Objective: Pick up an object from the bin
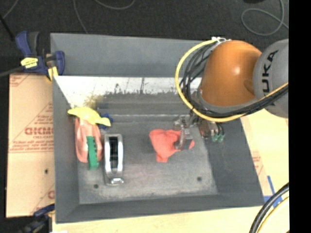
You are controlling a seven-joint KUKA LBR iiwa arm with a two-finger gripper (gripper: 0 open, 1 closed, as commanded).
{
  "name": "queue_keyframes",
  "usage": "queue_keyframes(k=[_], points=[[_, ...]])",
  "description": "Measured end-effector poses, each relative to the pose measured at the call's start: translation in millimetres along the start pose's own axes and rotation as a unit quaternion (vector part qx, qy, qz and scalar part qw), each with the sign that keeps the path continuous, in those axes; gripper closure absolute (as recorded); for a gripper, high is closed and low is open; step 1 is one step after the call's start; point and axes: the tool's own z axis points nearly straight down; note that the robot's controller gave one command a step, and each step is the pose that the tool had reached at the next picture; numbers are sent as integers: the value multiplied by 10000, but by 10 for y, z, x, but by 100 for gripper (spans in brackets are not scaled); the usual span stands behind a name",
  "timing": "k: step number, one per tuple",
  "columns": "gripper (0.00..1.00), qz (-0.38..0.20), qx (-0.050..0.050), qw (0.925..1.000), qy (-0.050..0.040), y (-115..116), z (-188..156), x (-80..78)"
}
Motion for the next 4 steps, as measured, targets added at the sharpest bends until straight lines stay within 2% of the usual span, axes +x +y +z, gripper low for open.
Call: queue_keyframes(k=[4], points=[[100, 13, 0, 10000, 0, 0, 0, 0]])
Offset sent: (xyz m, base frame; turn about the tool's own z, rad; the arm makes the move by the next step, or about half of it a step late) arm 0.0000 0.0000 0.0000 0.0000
